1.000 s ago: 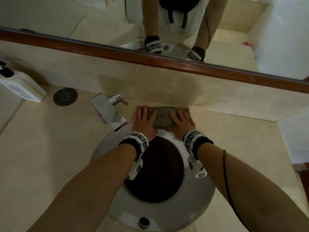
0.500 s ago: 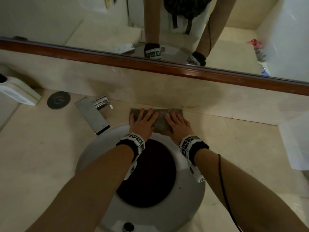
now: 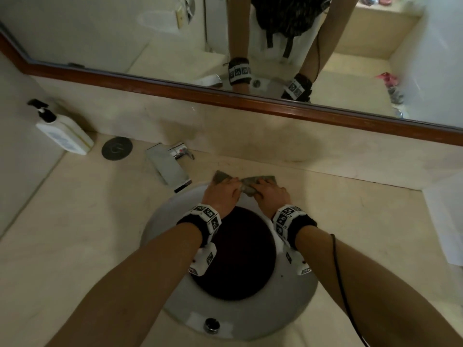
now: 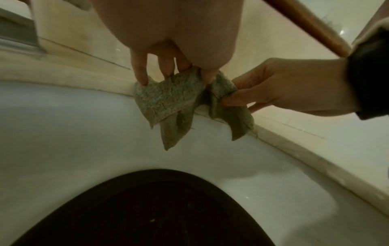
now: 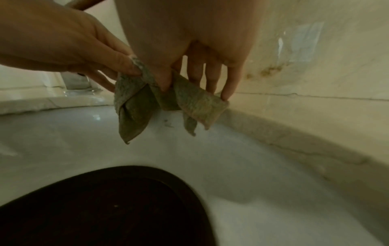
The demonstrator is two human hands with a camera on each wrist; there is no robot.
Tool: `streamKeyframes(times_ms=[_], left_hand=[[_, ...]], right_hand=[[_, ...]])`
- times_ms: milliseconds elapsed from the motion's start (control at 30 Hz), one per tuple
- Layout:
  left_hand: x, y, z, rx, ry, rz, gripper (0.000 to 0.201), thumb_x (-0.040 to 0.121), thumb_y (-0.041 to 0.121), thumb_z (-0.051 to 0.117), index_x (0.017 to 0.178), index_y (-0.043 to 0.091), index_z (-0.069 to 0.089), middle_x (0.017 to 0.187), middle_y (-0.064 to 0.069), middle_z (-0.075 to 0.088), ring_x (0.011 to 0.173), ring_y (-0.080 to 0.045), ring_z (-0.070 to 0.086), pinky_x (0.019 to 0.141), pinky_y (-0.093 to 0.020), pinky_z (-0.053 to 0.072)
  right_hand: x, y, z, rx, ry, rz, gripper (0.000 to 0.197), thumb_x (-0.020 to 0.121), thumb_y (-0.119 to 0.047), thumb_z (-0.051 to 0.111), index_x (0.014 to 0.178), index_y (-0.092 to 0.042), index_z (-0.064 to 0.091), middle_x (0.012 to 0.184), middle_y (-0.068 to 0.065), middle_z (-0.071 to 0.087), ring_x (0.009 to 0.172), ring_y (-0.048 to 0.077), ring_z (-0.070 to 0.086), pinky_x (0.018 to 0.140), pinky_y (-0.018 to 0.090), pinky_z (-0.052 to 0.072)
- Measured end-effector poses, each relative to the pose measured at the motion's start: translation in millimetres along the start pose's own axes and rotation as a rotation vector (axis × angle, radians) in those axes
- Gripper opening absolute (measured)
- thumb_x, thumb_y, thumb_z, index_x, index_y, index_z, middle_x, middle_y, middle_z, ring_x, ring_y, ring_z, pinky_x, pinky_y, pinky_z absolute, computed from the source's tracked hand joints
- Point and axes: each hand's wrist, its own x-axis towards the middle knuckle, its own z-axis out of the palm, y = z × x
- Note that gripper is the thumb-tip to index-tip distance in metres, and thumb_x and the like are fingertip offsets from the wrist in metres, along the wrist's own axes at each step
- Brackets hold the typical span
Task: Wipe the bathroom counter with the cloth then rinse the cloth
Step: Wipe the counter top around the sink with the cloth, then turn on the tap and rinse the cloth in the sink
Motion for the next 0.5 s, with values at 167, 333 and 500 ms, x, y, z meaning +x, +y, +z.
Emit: streamKeyframes(times_ms=[167, 333, 500], left_hand=[[-43, -26, -11, -0.238, 0.012, -0.023, 0.035, 0.103, 0.033, 0.034, 0.104, 0.018, 0.066, 0.083, -0.012, 0.068, 0.068, -0.025, 0.059, 0.062, -0.033, 0.048], [-74, -66, -26, -0.477, 0.024, -0.141, 0.029, 0.101, 0.024, 0.043, 0.099, 0.009, 0.068, 0.092, -0.016, 0.066, 0.079, -0.026, 0.059, 0.076, -0.036, 0.047], [-99, -107, -63, -0.57, 0.115, -0.215, 0.027, 0.097, 0.025, 0.049, 0.109, 0.014, 0.07, 0.11, -0.011, 0.069, 0.1, -0.027, 0.063, 0.092, -0.038, 0.049]], right_hand=[[-18, -48, 6, 0.23, -0.072, 0.098, 0.029, 0.1, -0.033, 0.043, 0.121, -0.031, 0.063, 0.115, 0.004, 0.068, 0.095, 0.025, 0.064, 0.086, 0.038, 0.053], [-30, -112, 19, 0.273, -0.065, 0.134, 0.03, 0.1, -0.031, 0.043, 0.12, -0.025, 0.064, 0.112, 0.007, 0.069, 0.099, 0.029, 0.063, 0.086, 0.033, 0.049], [-27, -167, 21, 0.417, -0.094, 0.155, 0.04, 0.093, -0.054, 0.048, 0.123, -0.032, 0.062, 0.099, 0.0, 0.073, 0.088, 0.021, 0.069, 0.086, 0.039, 0.055]])
